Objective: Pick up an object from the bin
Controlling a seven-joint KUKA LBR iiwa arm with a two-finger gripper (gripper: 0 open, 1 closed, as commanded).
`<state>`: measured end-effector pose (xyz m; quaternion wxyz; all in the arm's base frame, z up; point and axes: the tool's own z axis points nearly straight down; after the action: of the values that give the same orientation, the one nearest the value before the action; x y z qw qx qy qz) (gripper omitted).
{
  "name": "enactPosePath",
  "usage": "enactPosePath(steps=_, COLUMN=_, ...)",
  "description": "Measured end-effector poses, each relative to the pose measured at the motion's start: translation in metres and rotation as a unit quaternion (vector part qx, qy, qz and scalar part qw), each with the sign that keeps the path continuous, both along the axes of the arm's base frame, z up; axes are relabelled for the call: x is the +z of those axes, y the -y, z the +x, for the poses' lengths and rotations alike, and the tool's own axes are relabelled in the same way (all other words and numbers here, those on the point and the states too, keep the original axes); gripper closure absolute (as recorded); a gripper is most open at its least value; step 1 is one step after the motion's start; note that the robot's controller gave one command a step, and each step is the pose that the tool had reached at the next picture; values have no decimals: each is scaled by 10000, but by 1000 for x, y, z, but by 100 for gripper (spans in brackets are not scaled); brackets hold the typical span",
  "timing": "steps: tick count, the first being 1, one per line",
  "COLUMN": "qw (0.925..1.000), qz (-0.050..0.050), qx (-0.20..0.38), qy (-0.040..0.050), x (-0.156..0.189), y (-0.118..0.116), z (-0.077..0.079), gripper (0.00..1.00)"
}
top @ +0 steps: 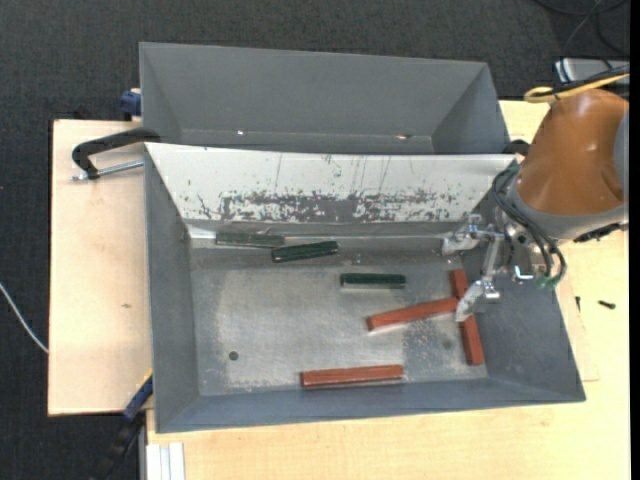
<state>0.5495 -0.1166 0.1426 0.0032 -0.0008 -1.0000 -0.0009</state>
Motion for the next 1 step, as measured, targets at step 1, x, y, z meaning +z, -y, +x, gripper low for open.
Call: enactPosePath(steps=1, qw=10000, qz=-7, qx=8, qy=41, x=4, y=0, z=2, gripper=0)
